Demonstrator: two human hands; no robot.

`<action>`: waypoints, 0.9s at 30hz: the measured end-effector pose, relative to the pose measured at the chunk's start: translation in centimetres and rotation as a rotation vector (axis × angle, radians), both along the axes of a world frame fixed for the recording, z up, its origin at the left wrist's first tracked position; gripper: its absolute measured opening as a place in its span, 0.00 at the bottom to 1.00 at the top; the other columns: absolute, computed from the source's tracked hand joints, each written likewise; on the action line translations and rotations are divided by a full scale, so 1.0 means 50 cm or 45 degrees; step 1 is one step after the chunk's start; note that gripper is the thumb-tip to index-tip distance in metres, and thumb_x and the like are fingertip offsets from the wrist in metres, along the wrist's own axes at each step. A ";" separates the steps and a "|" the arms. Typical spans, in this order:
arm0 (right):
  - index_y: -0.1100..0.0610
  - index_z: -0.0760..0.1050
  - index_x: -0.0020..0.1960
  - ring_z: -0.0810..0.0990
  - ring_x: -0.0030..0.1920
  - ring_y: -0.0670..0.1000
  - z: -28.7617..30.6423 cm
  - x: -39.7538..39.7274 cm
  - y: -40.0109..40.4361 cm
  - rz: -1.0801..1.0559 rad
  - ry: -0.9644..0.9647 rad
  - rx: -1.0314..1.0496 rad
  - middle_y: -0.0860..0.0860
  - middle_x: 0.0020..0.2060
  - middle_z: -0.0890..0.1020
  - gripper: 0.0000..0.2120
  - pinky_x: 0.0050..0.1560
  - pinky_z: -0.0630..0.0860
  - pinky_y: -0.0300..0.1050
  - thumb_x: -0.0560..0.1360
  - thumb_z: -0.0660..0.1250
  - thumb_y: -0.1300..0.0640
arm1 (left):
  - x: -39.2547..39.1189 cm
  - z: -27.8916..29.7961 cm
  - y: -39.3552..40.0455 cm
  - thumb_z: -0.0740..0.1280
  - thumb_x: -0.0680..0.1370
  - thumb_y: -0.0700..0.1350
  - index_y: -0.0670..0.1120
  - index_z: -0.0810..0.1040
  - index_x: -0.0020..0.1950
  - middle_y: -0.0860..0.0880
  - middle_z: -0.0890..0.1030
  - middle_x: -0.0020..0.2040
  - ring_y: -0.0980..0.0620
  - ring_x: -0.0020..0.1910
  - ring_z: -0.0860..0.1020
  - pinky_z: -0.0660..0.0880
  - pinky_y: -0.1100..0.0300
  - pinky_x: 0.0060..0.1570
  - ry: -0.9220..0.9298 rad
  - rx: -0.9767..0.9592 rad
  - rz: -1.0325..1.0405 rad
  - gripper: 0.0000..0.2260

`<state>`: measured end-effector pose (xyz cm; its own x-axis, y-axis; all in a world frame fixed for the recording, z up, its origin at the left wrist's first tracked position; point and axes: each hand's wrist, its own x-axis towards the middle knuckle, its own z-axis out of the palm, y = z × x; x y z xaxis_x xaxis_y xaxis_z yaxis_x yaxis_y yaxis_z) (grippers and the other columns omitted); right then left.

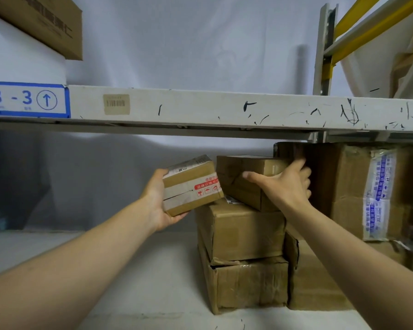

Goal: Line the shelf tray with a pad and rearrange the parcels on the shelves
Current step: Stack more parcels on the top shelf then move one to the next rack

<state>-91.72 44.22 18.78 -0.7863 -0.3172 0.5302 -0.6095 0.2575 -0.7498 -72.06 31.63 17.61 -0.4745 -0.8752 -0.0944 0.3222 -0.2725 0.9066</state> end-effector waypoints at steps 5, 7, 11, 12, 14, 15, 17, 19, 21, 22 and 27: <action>0.54 0.44 0.81 0.54 0.78 0.63 -0.015 0.005 0.004 0.118 0.002 -0.160 0.58 0.79 0.54 0.60 0.75 0.59 0.65 0.64 0.81 0.42 | 0.025 -0.017 0.011 0.64 0.78 0.59 0.47 0.79 0.47 0.42 0.83 0.43 0.43 0.47 0.81 0.78 0.47 0.57 -0.006 0.015 0.034 0.15; 0.52 0.45 0.81 0.55 0.78 0.61 -0.025 0.015 0.011 0.245 0.033 -0.241 0.56 0.78 0.55 0.59 0.75 0.60 0.64 0.64 0.81 0.43 | 0.039 -0.026 0.014 0.64 0.77 0.59 0.48 0.79 0.49 0.42 0.83 0.43 0.43 0.47 0.81 0.79 0.48 0.51 -0.009 0.010 0.052 0.15; 0.47 0.44 0.81 0.58 0.78 0.57 -0.039 0.058 0.035 0.438 0.121 -0.341 0.52 0.79 0.55 0.58 0.76 0.62 0.58 0.66 0.81 0.45 | 0.082 -0.049 0.014 0.64 0.77 0.60 0.49 0.80 0.49 0.43 0.84 0.43 0.44 0.48 0.82 0.79 0.49 0.50 -0.015 0.009 0.109 0.15; 0.47 0.45 0.81 0.59 0.77 0.56 -0.042 0.069 0.044 0.459 0.145 -0.357 0.51 0.78 0.55 0.58 0.75 0.63 0.57 0.66 0.81 0.45 | 0.095 -0.052 0.016 0.64 0.77 0.60 0.50 0.80 0.49 0.43 0.84 0.43 0.44 0.47 0.82 0.79 0.49 0.51 -0.016 0.015 0.118 0.15; 0.45 0.46 0.81 0.61 0.75 0.53 -0.050 0.093 0.066 0.489 0.182 -0.381 0.49 0.77 0.58 0.58 0.75 0.65 0.56 0.65 0.82 0.45 | 0.126 -0.057 0.018 0.63 0.77 0.60 0.50 0.80 0.50 0.44 0.84 0.44 0.44 0.47 0.82 0.79 0.48 0.52 -0.012 0.029 0.126 0.15; 0.45 0.47 0.80 0.62 0.75 0.52 -0.053 0.104 0.078 0.507 0.193 -0.388 0.48 0.76 0.58 0.58 0.75 0.66 0.56 0.64 0.82 0.45 | 0.141 -0.059 0.020 0.64 0.77 0.60 0.51 0.81 0.51 0.44 0.84 0.45 0.44 0.47 0.82 0.79 0.48 0.52 -0.005 0.032 0.128 0.15; 0.42 0.48 0.80 0.63 0.73 0.50 -0.061 0.130 0.102 0.533 0.214 -0.390 0.47 0.75 0.60 0.58 0.74 0.67 0.56 0.62 0.81 0.42 | 0.175 -0.064 0.023 0.64 0.77 0.60 0.51 0.81 0.52 0.44 0.84 0.44 0.44 0.46 0.82 0.80 0.50 0.45 -0.003 0.022 0.114 0.14; 0.42 0.48 0.80 0.64 0.72 0.49 -0.067 0.155 0.121 0.529 0.231 -0.379 0.46 0.74 0.61 0.58 0.73 0.68 0.56 0.59 0.79 0.40 | 0.209 -0.070 0.029 0.65 0.76 0.59 0.51 0.82 0.51 0.45 0.85 0.41 0.45 0.43 0.82 0.78 0.52 0.39 -0.009 0.000 0.088 0.13; 0.42 0.49 0.80 0.65 0.71 0.49 -0.072 0.187 0.135 0.514 0.221 -0.377 0.44 0.70 0.62 0.58 0.72 0.69 0.56 0.58 0.78 0.38 | 0.248 -0.078 0.031 0.66 0.76 0.59 0.52 0.82 0.51 0.46 0.86 0.37 0.46 0.43 0.83 0.78 0.53 0.38 -0.022 -0.018 0.061 0.13; 0.42 0.50 0.79 0.65 0.71 0.49 -0.074 0.205 0.140 0.510 0.211 -0.376 0.43 0.69 0.62 0.58 0.72 0.70 0.56 0.58 0.77 0.37 | 0.271 -0.081 0.031 0.67 0.75 0.58 0.53 0.82 0.52 0.47 0.86 0.36 0.46 0.43 0.83 0.78 0.53 0.38 -0.028 -0.022 0.052 0.13; 0.39 0.54 0.77 0.70 0.67 0.53 -0.075 0.283 0.162 0.560 0.162 -0.414 0.47 0.68 0.66 0.53 0.67 0.75 0.59 0.58 0.76 0.37 | 0.384 -0.085 0.025 0.70 0.74 0.58 0.52 0.82 0.53 0.47 0.87 0.40 0.46 0.45 0.83 0.78 0.51 0.45 -0.032 -0.035 0.034 0.12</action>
<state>-77.58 52.32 15.02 -0.5404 -0.4053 0.7374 -0.6979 -0.2738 -0.6618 -52.88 32.87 13.35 -0.4484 -0.8901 -0.0816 0.3060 -0.2386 0.9217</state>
